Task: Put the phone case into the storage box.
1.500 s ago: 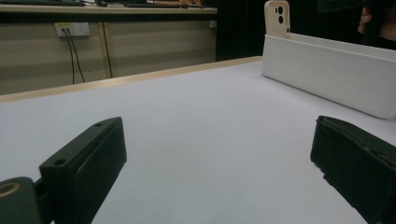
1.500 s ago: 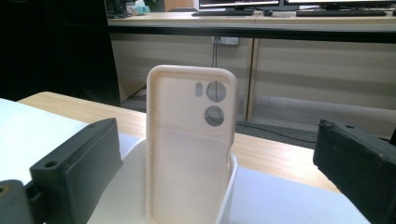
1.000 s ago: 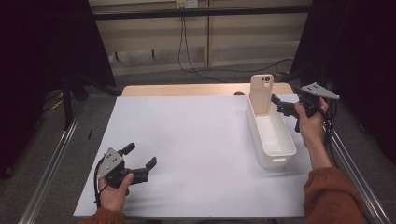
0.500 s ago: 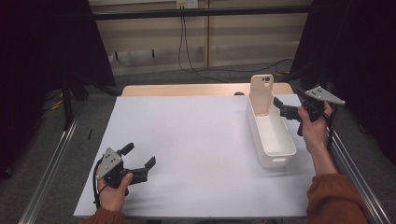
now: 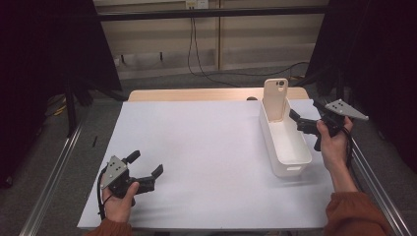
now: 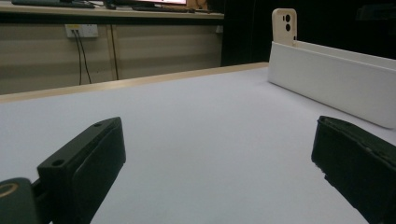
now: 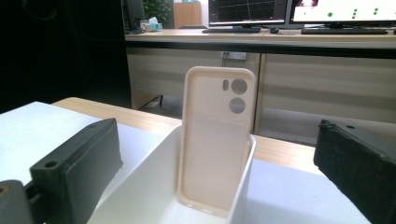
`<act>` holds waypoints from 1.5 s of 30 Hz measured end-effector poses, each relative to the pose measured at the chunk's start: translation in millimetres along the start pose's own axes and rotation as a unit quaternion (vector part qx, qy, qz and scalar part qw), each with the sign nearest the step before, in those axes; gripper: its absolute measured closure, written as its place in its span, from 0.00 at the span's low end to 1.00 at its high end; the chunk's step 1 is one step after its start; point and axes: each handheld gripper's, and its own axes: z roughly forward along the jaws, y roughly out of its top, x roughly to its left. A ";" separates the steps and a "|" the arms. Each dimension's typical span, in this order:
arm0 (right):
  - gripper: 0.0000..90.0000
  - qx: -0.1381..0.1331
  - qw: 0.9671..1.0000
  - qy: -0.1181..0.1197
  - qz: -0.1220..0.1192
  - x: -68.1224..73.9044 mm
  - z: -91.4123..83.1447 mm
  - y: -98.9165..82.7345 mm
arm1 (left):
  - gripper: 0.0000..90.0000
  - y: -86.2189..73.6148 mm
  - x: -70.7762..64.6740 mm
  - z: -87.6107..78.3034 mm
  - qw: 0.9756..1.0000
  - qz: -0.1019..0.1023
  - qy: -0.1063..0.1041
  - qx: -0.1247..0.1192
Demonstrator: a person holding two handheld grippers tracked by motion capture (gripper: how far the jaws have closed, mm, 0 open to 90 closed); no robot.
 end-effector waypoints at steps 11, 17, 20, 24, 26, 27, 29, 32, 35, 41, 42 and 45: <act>0.01 -0.005 1.000 0.000 0.003 4.8 -21.7 -3.0 | 0.03 0.1 0.1 -4.2 1.000 0.004 0.004 -0.003; 0.01 -0.003 1.000 0.001 0.006 10.3 -34.2 -7.8 | 0.03 1.0 -0.6 -6.5 1.000 0.003 0.007 -0.007; 0.01 -0.006 1.000 0.002 0.013 12.2 -40.0 -12.8 | 0.03 1.2 -0.6 -6.5 1.000 0.000 0.007 -0.008; 0.01 -0.002 1.000 0.006 0.010 17.2 -48.6 -14.0 | 0.04 0.9 -1.4 -7.9 1.000 0.001 0.008 -0.007; 0.01 -0.002 1.000 0.005 0.004 19.2 -53.4 -14.5 | 0.04 0.9 -1.3 -8.7 1.000 0.002 0.010 -0.008; 0.00 -0.004 1.000 0.005 0.007 20.3 -55.8 -14.6 | 0.04 0.8 -1.4 -9.0 1.000 0.003 0.011 -0.007; 0.00 -0.001 1.000 0.004 0.007 21.4 -60.1 -14.5 | 0.04 0.9 -1.9 -9.2 1.000 0.005 0.009 -0.007; 0.00 0.006 1.000 0.004 0.007 23.7 -66.7 -14.7 | 0.04 0.9 -2.2 -9.1 1.000 0.006 0.009 -0.006; 0.00 -0.001 1.000 0.009 0.004 29.0 -74.8 -13.5 | 0.04 0.7 -2.5 -8.8 1.000 0.005 0.009 -0.006; 0.00 -0.005 1.000 0.012 0.006 38.0 -88.6 -18.2 | 0.04 0.8 -2.5 -8.4 1.000 0.003 0.009 -0.006; 0.00 -0.005 1.000 0.012 0.006 38.7 -90.3 -19.7 | 0.04 0.8 -3.1 -8.1 1.000 0.001 0.008 -0.006; 0.00 -0.004 1.000 0.005 0.001 40.4 -96.1 -24.0 | 0.04 0.9 -3.3 -7.8 1.000 0.003 0.006 -0.006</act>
